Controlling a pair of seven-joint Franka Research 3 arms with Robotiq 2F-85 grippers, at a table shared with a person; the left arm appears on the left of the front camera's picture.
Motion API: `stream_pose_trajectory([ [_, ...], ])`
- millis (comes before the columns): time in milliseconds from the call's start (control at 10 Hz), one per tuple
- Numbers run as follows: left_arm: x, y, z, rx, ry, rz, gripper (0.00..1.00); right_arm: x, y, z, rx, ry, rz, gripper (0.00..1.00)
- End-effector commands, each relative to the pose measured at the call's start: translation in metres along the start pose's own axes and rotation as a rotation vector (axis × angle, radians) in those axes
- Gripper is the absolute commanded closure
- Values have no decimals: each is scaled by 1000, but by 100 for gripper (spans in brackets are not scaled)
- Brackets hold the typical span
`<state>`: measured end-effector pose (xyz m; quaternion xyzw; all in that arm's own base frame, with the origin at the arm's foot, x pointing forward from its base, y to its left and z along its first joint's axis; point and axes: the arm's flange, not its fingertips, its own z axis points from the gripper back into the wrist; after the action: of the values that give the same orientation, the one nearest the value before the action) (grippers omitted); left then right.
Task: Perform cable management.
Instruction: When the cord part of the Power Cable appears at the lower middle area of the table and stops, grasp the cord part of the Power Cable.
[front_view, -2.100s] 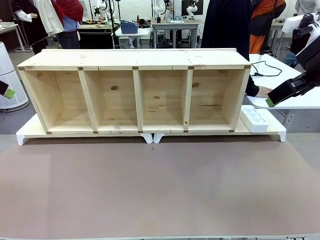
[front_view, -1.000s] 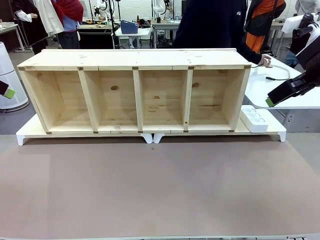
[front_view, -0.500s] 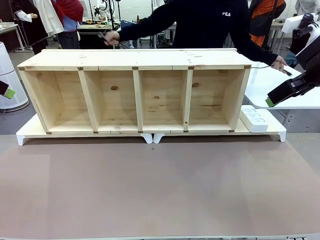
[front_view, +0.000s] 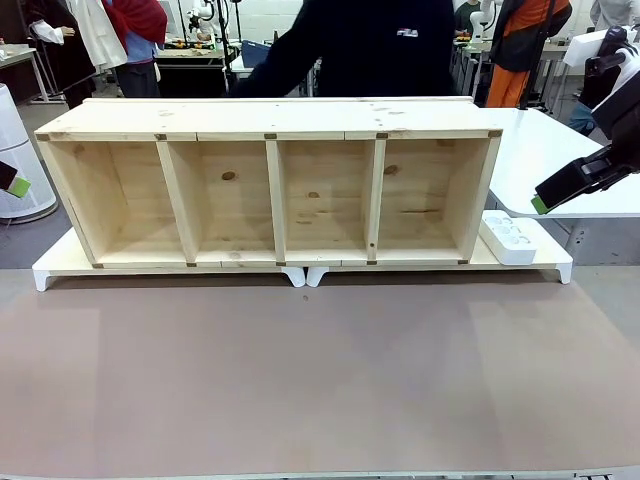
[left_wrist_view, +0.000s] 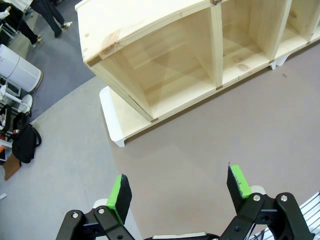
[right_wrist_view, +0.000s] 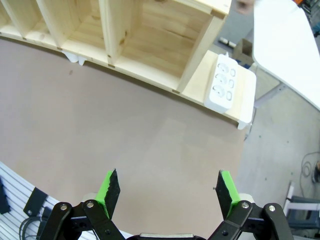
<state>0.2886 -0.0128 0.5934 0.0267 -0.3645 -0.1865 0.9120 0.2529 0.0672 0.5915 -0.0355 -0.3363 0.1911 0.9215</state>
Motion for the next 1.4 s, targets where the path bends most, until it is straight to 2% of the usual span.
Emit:
stream_pose_trajectory([
  [0,0,1,0,1,0,1,0,1,0,0,2,-3,2,0],
  [1300,0,1,0,1,0,1,0,1,0,0,2,-3,2,0],
])
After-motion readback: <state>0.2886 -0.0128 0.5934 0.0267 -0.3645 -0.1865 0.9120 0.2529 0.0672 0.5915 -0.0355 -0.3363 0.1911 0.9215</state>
